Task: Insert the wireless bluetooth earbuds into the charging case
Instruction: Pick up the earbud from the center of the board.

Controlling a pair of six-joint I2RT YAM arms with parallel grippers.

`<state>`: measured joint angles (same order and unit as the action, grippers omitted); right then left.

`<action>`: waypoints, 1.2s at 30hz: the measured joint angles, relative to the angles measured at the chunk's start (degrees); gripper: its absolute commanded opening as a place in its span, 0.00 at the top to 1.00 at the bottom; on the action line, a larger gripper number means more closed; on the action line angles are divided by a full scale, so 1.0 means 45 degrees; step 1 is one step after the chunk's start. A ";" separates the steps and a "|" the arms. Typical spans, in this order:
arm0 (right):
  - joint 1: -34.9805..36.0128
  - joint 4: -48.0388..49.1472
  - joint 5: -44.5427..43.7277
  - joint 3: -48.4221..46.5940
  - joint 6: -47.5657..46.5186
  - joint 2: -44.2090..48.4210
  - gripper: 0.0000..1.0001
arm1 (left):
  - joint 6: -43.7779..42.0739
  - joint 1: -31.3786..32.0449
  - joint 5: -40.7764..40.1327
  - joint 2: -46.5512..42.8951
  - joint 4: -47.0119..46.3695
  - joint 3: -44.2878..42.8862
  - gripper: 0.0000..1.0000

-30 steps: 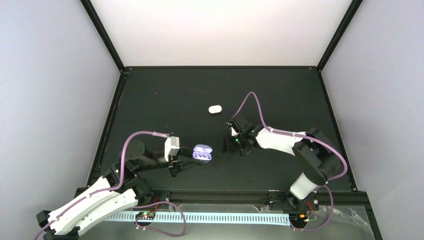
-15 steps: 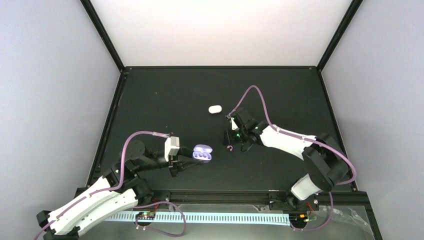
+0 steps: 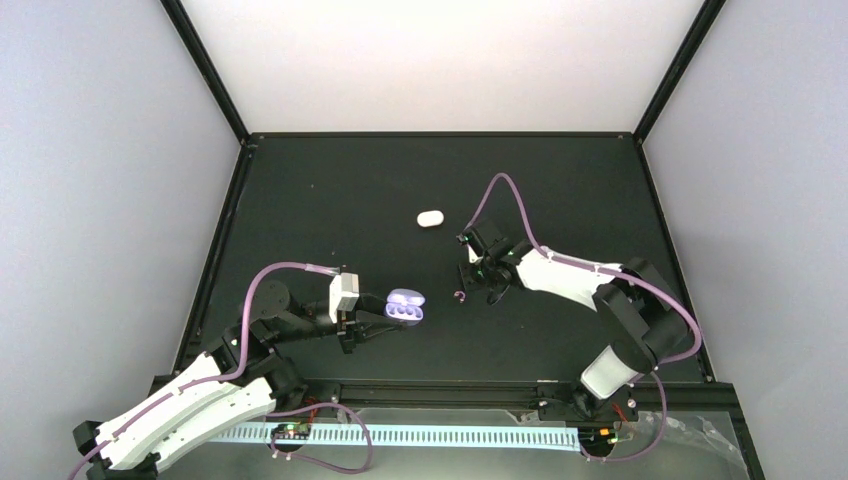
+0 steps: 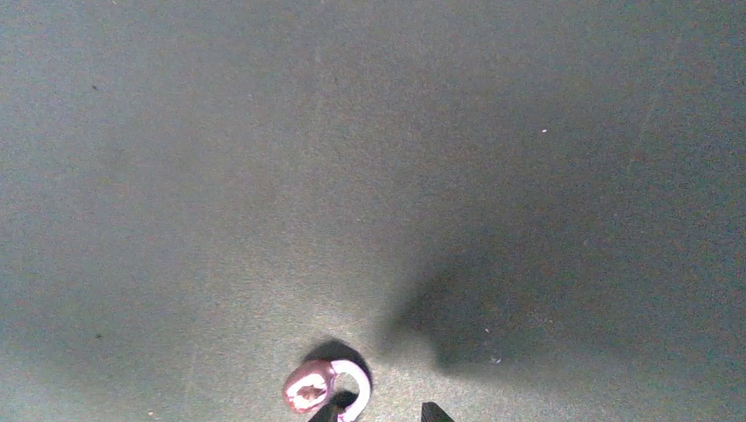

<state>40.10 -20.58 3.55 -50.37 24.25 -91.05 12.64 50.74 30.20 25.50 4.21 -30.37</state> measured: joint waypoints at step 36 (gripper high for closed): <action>0.1069 0.0374 0.0214 -0.0359 -0.0364 -0.1243 0.82 | 0.0000 0.0000 0.0005 0.0112 -0.0005 0.0000 0.98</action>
<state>44.91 -18.90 4.51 -51.99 22.61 -96.64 12.64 50.74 30.22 26.00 4.19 -30.37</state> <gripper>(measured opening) 0.207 0.246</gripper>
